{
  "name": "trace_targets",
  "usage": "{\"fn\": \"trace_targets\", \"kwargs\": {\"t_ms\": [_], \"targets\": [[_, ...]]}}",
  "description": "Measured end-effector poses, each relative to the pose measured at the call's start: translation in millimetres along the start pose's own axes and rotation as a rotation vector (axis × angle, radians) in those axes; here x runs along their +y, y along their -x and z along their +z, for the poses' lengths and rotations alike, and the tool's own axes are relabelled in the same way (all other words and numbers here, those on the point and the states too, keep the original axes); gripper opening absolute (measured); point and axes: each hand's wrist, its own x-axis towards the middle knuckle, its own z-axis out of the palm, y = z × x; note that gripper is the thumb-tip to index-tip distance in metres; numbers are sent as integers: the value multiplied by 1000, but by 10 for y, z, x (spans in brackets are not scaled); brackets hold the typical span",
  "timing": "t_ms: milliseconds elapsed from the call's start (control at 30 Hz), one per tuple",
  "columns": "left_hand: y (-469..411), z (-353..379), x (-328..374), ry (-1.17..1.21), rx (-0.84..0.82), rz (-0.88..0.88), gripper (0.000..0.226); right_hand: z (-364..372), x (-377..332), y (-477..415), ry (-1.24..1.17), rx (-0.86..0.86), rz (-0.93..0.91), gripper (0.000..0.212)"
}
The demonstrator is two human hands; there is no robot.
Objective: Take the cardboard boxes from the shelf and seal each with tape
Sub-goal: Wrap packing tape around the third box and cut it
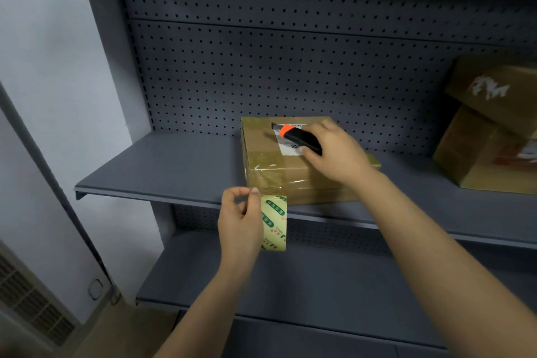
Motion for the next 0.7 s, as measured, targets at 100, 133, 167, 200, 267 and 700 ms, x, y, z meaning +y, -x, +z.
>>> {"fn": "trace_targets", "kwargs": {"t_ms": [100, 133, 167, 200, 267, 700], "targets": [[1, 2, 20, 6, 2, -12, 15, 56, 53, -84, -23, -61, 36, 37], [-1, 6, 21, 6, 1, -18, 15, 58, 55, -89, -15, -66, 30, 36], [0, 4, 27, 9, -3, -26, 14, 59, 49, -80, -8, -47, 3, 34], [-4, 1, 31, 14, -9, -35, 13, 61, 25, -52, -27, -2, -43, 32], [-17, -9, 42, 21, -21, -53, 11, 88, -75, 39, -174, 84, -162, 25], [-26, -104, -140, -169, -42, -107, 7, 395, -316, 228, -570, 28, -292, 27]]}}
